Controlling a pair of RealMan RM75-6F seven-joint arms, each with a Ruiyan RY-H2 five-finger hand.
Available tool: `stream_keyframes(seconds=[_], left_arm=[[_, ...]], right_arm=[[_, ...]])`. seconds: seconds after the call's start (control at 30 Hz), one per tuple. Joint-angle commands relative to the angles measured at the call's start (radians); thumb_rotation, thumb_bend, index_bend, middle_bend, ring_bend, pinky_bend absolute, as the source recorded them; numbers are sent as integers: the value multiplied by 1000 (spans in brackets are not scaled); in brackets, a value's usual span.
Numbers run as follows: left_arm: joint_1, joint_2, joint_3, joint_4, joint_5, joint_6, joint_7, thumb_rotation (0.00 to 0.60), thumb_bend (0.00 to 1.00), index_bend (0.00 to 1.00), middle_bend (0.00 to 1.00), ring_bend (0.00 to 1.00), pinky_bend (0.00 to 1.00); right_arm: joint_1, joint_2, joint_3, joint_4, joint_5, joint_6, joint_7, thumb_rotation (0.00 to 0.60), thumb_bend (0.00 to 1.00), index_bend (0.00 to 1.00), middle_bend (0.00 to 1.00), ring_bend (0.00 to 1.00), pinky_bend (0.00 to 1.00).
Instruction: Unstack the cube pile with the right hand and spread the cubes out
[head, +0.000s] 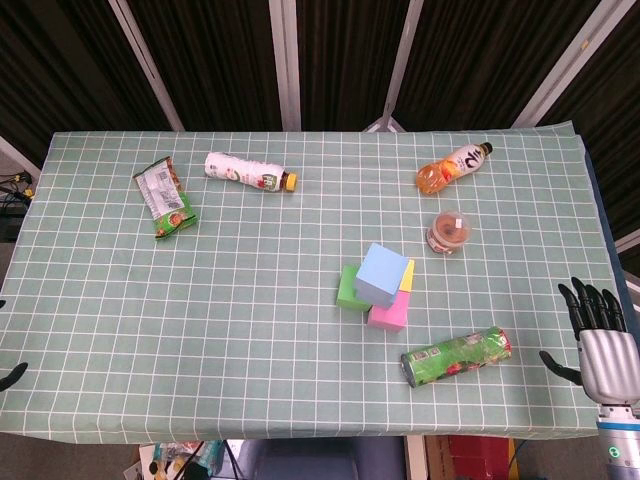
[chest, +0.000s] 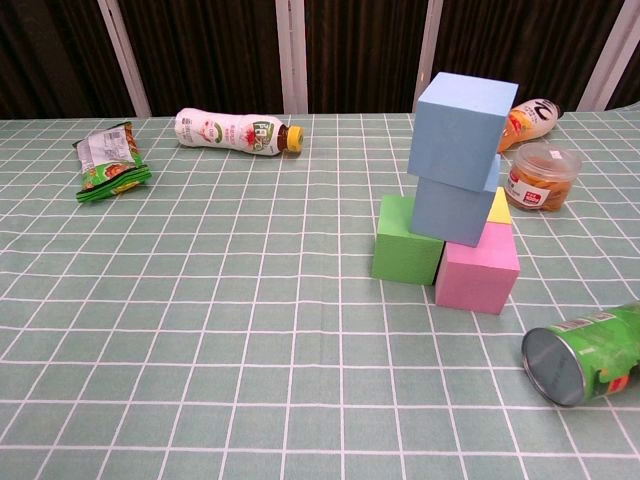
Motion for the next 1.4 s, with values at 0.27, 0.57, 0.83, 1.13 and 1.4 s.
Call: stream_keyframes(seconds=[0.27, 0.57, 0.83, 1.13, 1.4], left_arm=[[11, -11, 7, 15, 37, 35, -5, 600, 150, 194, 39, 0, 0], [7, -14, 4, 11, 41, 33, 4, 600, 149, 194, 39, 0, 0], [15, -17, 8, 18, 66, 58, -1, 600, 149, 194, 39, 0, 0], [36, -11, 14, 14, 80, 92, -12, 600, 150, 194, 39, 0, 0], [22, -18, 8, 21, 76, 69, 1, 600, 149, 194, 39, 0, 0]], right_arm=[[-9, 5, -2, -8, -9, 14, 4, 600, 184, 84, 4, 25, 0], [-9, 8, -8, -9, -22, 12, 5, 600, 185, 84, 4, 25, 0], [-2, 3, -22, -11, -50, 1, -10, 600, 184, 84, 4, 25, 0], [4, 1, -22, -13, -52, -8, 4, 600, 185, 84, 4, 25, 0], [6, 1, -17, -16, -59, -2, 8, 600, 183, 84, 4, 25, 0]])
